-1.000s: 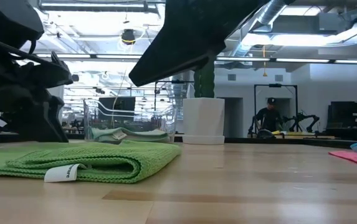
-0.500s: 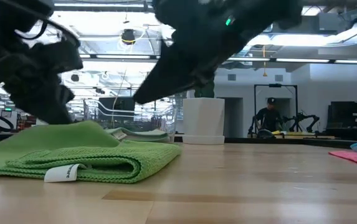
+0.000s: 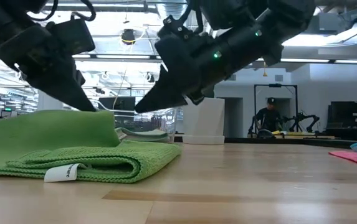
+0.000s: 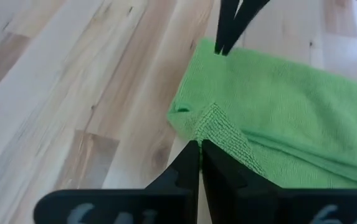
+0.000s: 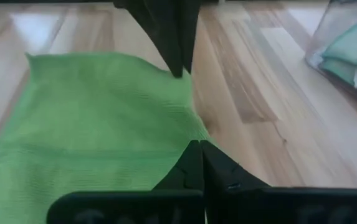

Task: Fold microfiber towels
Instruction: Fold the green microfiber towel

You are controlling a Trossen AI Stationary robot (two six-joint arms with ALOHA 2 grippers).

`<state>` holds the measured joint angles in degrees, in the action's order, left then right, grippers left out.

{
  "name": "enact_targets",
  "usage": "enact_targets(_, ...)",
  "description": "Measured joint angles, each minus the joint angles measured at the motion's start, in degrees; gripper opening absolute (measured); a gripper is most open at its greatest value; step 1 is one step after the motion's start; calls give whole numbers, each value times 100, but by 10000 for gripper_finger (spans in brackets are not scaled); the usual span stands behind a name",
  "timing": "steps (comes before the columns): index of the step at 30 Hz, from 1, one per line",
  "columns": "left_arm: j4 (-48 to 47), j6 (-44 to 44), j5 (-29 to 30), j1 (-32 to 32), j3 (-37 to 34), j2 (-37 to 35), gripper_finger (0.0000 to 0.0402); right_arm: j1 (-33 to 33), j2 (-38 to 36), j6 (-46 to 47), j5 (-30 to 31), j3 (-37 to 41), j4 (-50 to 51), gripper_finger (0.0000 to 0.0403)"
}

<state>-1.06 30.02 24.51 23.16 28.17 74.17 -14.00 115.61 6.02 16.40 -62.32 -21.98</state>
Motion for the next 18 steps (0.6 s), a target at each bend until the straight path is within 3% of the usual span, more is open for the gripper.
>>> enact_targets(6, 2, 72, 13, -196, 10, 0, 2, 43, 61, 0, 13, 146, -465, 23)
enact_targets(12, 28, 92, -9, -254, 12, -2, 2, 124, 834, 20, -22, -78, -1129, 8)
enact_targets(18, 51, 111, -11, -254, 12, -2, 2, 169, 916, 46, 20, -109, -975, 24)
